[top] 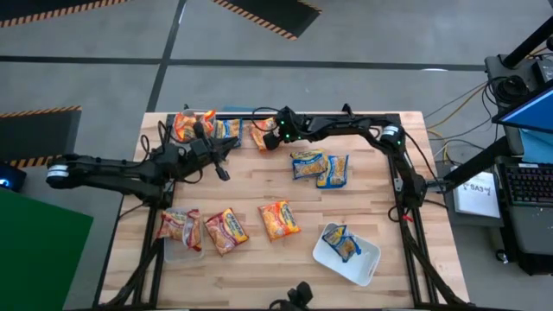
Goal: Sort Maruchan noodles
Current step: Put the orange noodle pack into the gray bin
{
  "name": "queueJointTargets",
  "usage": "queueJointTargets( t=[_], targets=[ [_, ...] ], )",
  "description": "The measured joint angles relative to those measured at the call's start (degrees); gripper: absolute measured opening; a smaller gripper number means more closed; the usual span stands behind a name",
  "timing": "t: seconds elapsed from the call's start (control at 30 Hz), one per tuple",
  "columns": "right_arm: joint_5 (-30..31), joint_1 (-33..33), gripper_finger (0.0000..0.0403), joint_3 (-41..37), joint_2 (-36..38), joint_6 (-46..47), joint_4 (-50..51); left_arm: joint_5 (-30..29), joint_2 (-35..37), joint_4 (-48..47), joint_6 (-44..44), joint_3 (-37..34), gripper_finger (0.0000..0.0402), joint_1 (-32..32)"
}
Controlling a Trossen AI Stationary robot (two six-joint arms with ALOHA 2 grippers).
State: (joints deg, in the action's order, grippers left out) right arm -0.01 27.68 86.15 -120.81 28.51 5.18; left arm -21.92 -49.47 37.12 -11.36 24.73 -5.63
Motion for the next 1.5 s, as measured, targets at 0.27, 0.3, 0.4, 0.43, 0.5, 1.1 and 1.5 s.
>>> queueJointTargets(
  t=[0.27,0.3,0.4,0.43,0.5,1.1,1.5],
  targets=[
    [0.11,0.09,0.0185,0.63,-1.76,-2.58,0.22,0.01,-0.83,-0.02,1.71,-0.04,0.0,0.0],
    [0.01,0.11,0.0164,0.59,-1.5,-3.1,0.55,0.01,-1.0,0.02,2.03,-0.04,0.0,0.0],
    [-0.44,0.03,0.0102,0.51,-0.48,-5.85,0.56,0.01,-1.46,-0.02,3.85,-0.07,0.0,0.0],
    [-0.41,-0.15,0.0081,0.51,-0.07,-6.65,0.56,0.01,-1.62,0.01,4.69,-0.07,0.0,0.0],
    [-0.39,-0.68,0.0043,0.51,0.74,-8.5,0.54,0.01,-1.94,0.01,6.7,-0.07,0.0,0.0],
    [12.74,-19.61,0.0018,-8.89,11.52,-50.35,0.98,7.55,-8.08,-7.06,21.12,-0.11,0.0113,-0.57],
    [32.11,-29.08,0.0017,-10.47,12.06,-66.69,-1.23,7.53,-18.93,-8.77,15.54,-0.13,0.0259,-1.22]
  ],
)
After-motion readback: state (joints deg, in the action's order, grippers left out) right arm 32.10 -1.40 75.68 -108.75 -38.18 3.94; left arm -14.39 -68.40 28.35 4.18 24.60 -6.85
